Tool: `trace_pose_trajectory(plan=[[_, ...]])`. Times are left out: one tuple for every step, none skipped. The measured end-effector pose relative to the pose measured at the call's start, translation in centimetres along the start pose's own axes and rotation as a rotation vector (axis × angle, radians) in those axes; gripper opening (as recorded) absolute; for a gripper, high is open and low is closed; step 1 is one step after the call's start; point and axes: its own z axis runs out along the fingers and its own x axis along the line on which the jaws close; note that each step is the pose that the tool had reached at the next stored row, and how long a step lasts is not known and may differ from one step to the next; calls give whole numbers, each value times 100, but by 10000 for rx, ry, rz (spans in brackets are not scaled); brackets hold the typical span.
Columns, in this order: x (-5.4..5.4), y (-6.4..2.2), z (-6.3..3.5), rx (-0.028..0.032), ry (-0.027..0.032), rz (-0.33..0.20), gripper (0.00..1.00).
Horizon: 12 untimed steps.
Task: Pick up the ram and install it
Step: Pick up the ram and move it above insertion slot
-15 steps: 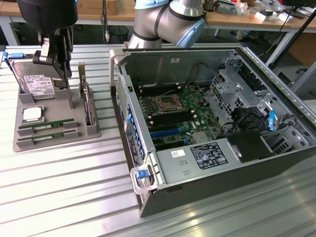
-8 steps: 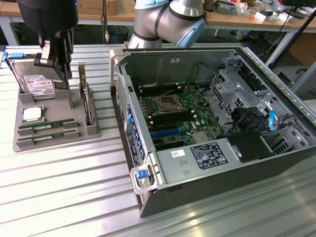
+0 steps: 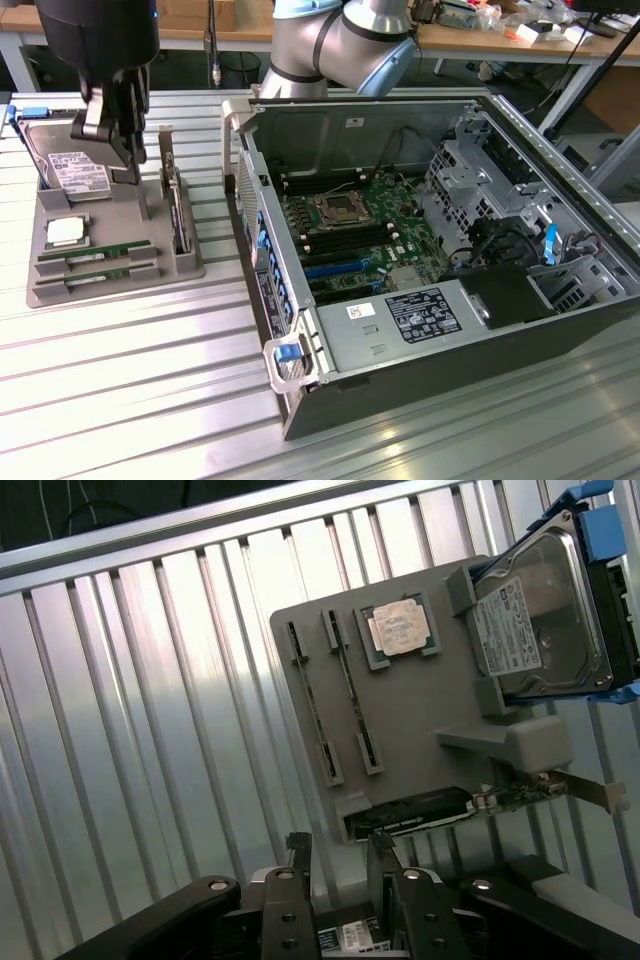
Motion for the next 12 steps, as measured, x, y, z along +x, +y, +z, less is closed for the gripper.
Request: trace_pose_trajectory(plan=[[0,0,5,0,0,0,36],[0,-1,10,0,0,0,36],[0,-1,16,0,1,0,36],[0,-1,20,0,0,-1,36],[1,-1,30,0,0,0,36],[1,-2,35,0,0,0,36],[1,-2,40,0,0,0,36],[1,-2,46,0,0,0,36],[1,-2,51,0,0,0,36],[1,-3,55,0,0,0,36],[2,-3,62,1,0,0,36],[2,-3,67,0,0,0,36]])
